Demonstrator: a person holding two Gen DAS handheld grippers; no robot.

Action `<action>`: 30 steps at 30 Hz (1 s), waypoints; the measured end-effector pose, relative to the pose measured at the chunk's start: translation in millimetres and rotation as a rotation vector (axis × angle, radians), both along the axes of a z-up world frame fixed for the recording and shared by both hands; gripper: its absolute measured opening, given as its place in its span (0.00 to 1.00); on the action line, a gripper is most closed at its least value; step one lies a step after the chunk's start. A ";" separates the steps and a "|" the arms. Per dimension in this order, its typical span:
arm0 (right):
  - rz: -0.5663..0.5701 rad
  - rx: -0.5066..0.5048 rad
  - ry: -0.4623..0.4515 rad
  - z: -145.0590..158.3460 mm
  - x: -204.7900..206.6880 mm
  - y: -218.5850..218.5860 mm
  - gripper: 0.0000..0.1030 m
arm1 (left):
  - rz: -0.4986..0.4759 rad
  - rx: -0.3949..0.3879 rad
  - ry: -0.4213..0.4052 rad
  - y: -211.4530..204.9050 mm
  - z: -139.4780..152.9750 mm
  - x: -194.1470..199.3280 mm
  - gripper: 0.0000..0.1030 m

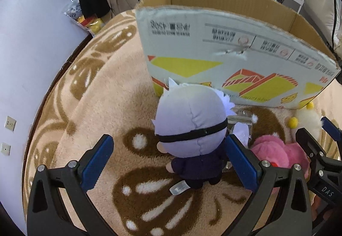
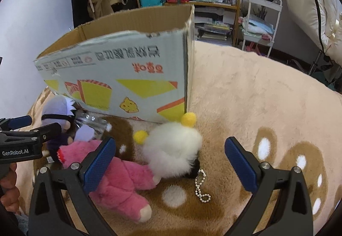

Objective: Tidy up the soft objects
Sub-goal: 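Grasp the white-haired doll with the left tool while the right tool grasps the white chick plush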

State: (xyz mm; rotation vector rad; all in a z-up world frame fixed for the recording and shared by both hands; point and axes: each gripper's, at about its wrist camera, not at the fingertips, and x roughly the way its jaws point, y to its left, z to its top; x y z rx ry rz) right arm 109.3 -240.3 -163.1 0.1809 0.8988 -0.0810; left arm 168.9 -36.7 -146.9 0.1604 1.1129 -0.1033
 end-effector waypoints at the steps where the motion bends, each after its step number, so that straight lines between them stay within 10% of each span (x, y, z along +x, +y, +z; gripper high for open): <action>1: -0.004 0.008 0.005 -2.1 1.3 -1.8 1.00 | 0.001 0.002 0.004 -0.2 -2.0 0.8 0.99; 19: -0.026 0.100 0.083 -21.1 6.8 -16.7 0.39 | -0.008 -0.115 0.065 -2.6 -13.4 1.5 0.59; 30: -0.025 0.100 0.067 -22.0 3.8 -17.9 0.35 | -0.028 -0.089 0.037 -8.2 -12.0 -6.0 0.51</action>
